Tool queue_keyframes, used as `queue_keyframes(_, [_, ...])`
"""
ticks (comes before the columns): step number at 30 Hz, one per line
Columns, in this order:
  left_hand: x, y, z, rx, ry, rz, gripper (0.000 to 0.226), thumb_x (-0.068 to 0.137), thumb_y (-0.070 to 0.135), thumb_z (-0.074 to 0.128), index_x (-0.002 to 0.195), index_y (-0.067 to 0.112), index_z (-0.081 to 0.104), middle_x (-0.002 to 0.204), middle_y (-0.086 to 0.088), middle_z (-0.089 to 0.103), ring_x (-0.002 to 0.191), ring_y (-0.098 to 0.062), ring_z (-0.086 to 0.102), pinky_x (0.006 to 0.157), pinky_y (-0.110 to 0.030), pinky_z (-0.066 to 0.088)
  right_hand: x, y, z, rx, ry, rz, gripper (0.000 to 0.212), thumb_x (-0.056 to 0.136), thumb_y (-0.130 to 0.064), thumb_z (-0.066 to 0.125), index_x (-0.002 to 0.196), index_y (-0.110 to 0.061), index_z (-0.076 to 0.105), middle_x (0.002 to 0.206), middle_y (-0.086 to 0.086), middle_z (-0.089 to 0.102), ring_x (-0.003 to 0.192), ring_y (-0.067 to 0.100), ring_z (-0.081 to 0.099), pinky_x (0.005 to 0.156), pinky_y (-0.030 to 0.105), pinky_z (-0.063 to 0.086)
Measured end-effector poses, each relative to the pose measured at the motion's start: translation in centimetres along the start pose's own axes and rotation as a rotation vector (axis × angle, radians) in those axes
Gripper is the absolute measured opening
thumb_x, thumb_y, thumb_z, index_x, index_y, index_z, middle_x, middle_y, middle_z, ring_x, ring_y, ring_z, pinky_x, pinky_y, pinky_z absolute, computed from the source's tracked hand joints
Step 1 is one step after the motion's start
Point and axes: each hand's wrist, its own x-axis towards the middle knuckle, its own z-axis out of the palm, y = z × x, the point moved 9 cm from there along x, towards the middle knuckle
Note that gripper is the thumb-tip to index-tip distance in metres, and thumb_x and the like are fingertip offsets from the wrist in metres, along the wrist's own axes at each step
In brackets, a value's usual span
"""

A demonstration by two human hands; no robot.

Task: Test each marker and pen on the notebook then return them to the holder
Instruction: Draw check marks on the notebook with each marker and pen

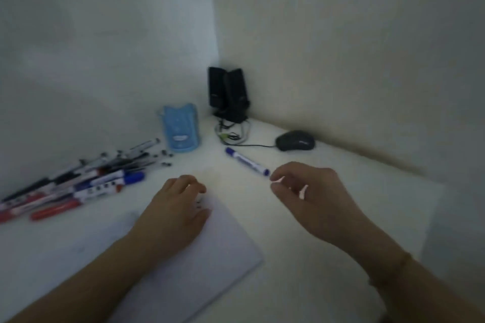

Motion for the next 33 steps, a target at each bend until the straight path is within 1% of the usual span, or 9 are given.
queue_keyframes(5, [-1.6, -12.4, -2.4, 0.139, 0.09, -0.418, 0.032, 0.08, 0.016, 0.065, 0.111, 0.01, 0.062, 0.113, -0.011, 0.06, 0.102, -0.037, 0.055, 0.086, -0.046, 0.047, 4.8, -3.6, 11.2, -0.254, -0.35, -0.099, 0.022, 0.089, -0.048, 0.049, 0.107, -0.038, 0.056, 0.091, -0.018, 0.063, 0.069, -0.002, 0.047, 0.07, 0.022, 0.043])
queue_keyframes(8, [-2.7, -16.3, -2.8, 0.175, 0.079, -0.585, 0.03, 0.086, 0.018, 0.057, 0.115, 0.013, 0.059, 0.116, -0.01, 0.058, 0.105, -0.035, 0.051, 0.085, -0.044, 0.046, 5.4, -4.3, 13.2, -0.251, -0.318, -0.109, 0.021, 0.09, -0.047, 0.048, 0.108, -0.039, 0.054, 0.094, -0.017, 0.061, 0.082, 0.001, 0.051, 0.075, 0.022, 0.046])
queue_keyframes(11, [-3.0, -17.1, -2.5, 0.184, 0.085, -0.625, 0.029, 0.089, 0.02, 0.051, 0.118, 0.017, 0.056, 0.121, -0.007, 0.053, 0.111, -0.031, 0.045, 0.09, -0.045, 0.04, 5.0, -4.0, 13.6, -0.236, -0.252, -0.123, 0.018, 0.088, -0.046, 0.05, 0.105, -0.043, 0.054, 0.088, -0.024, 0.055, 0.084, -0.004, 0.048, 0.079, 0.017, 0.044])
queue_keyframes(17, [-3.2, -17.8, -1.6, 0.238, 0.007, -0.696, 0.036, 0.095, 0.034, 0.044, 0.13, 0.026, 0.046, 0.136, -0.004, 0.037, 0.128, -0.029, 0.028, 0.104, -0.051, 0.026, 4.4, -2.8, 12.7, -0.136, -0.313, -0.091, 0.014, 0.086, -0.044, 0.056, 0.099, -0.048, 0.053, 0.086, -0.03, 0.056, 0.077, -0.006, 0.048, 0.065, 0.009, 0.034])
queue_keyframes(22, [-3.7, -18.3, -2.5, 0.112, 0.1, -0.739, 0.027, 0.088, 0.032, 0.053, 0.115, 0.029, 0.048, 0.124, 0.002, 0.051, 0.121, -0.025, 0.036, 0.104, -0.052, 0.022, 4.6, -2.7, 11.1, -0.038, -0.232, -0.077, 0.02, 0.08, -0.037, 0.061, 0.082, -0.054, 0.05, 0.074, -0.026, 0.061, 0.07, 0.004, 0.056, 0.06, 0.015, 0.041])
queue_keyframes(24, [-3.4, -18.1, -2.4, 0.05, 0.122, -0.74, 0.035, 0.087, 0.027, 0.052, 0.121, 0.029, 0.043, 0.125, 0.001, 0.052, 0.12, -0.023, 0.039, 0.104, -0.049, 0.021, 4.6, -2.6, 11.2, -0.004, -0.222, -0.079, 0.021, 0.079, -0.036, 0.062, 0.081, -0.053, 0.052, 0.084, -0.028, 0.062, 0.078, 0.005, 0.055, 0.059, 0.014, 0.039])
queue_keyframes(27, [-2.9, -17.6, -2.0, 0.108, 0.087, -0.693, 0.047, 0.086, 0.027, 0.05, 0.132, 0.027, 0.04, 0.13, 0.001, 0.044, 0.121, -0.023, 0.035, 0.101, -0.046, 0.024, 4.5, -2.4, 11.8, 0.029, -0.242, -0.068, 0.022, 0.082, -0.028, 0.067, 0.083, -0.048, 0.057, 0.07, -0.02, 0.062, 0.081, 0.001, 0.054, 0.06, 0.013, 0.035])
queue_keyframes(30, [-3.0, -17.4, -2.0, 0.204, 0.052, -0.675, 0.042, 0.087, 0.032, 0.046, 0.128, 0.026, 0.044, 0.127, 0.0, 0.043, 0.118, -0.023, 0.035, 0.099, -0.046, 0.026, 4.3, -2.4, 12.3, 0.035, -0.277, -0.071, 0.021, 0.082, -0.03, 0.066, 0.083, -0.049, 0.056, 0.073, -0.019, 0.063, 0.082, 0.0, 0.054, 0.06, 0.012, 0.036])
queue_keyframes(33, [-3.1, -17.5, -2.1, 0.191, 0.069, -0.696, 0.039, 0.085, 0.033, 0.048, 0.123, 0.026, 0.047, 0.124, 0.001, 0.045, 0.117, -0.023, 0.036, 0.1, -0.048, 0.025, 4.1, -2.3, 12.7, 0.046, -0.291, -0.085, 0.013, 0.081, -0.034, 0.064, 0.083, -0.046, 0.06, 0.091, -0.029, 0.06, 0.081, 0.005, 0.057, 0.059, 0.013, 0.038])
